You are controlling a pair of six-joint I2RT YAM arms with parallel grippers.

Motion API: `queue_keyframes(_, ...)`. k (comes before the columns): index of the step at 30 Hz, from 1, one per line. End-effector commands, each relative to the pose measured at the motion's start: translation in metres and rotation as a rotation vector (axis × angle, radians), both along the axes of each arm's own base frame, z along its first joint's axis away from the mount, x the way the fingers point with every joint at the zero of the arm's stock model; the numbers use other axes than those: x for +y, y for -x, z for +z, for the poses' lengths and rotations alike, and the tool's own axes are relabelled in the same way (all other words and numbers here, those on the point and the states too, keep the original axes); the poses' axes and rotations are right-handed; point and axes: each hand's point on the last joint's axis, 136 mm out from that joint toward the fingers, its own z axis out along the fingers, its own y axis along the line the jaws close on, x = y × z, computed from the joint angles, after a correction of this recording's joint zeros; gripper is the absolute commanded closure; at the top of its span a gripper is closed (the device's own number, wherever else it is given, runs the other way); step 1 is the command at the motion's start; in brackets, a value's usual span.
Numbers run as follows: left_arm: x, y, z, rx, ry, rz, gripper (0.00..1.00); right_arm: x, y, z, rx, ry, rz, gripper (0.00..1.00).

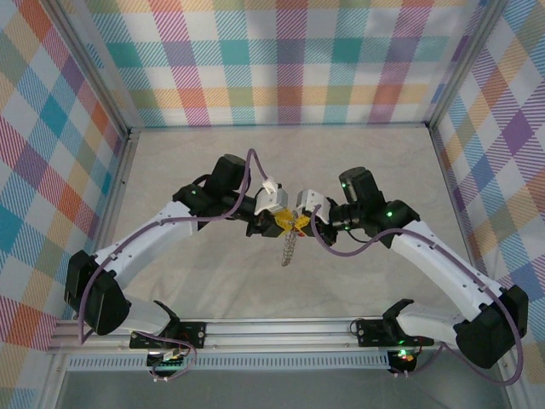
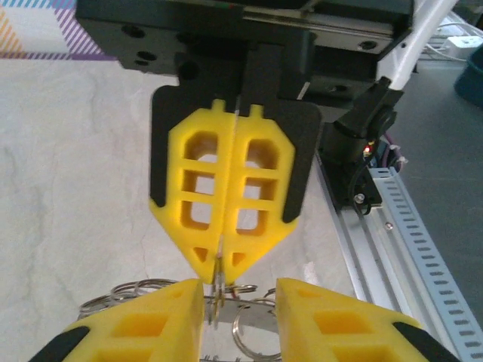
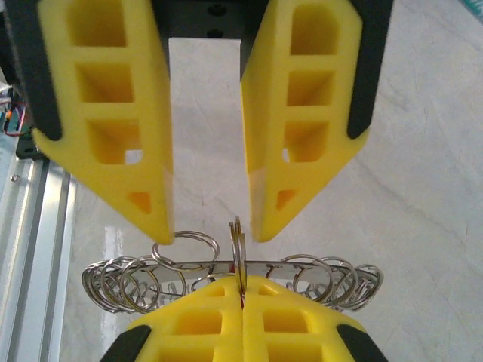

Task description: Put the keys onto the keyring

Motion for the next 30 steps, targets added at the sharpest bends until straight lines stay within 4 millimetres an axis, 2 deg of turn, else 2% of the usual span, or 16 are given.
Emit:
queue_keyframes(1, 0.003, -0.003, -0.008, 0.033, -0.031, 0.032, 0.75, 0.006, 0.000, 0.014, -0.053, -0.005, 0.034, 0.99)
queue_keyframes(4, 0.002, -0.002, -0.010, 0.044, -0.031, 0.025, 0.78, 0.008, -0.001, 0.018, -0.059, -0.018, 0.030, 0.99)
queue_keyframes(8, 0.003, -0.010, -0.010, 0.009, -0.029, 0.081, 0.75, 0.010, -0.002, 0.021, -0.062, -0.036, 0.025, 0.99)
queue_keyframes(14, 0.004, -0.008, -0.013, 0.023, -0.051, 0.068, 0.74, 0.014, -0.003, 0.024, -0.054, -0.070, 0.027, 1.00)
queue_keyframes(17, 0.004, -0.010, -0.014, 0.027, -0.056, 0.081, 0.78, 0.016, -0.001, 0.026, -0.045, -0.088, 0.040, 1.00)
queue_keyframes(30, 0.003, 0.000, -0.003, 0.027, -0.023, 0.031, 0.74, 0.014, -0.002, 0.009, -0.029, -0.042, 0.031, 1.00)
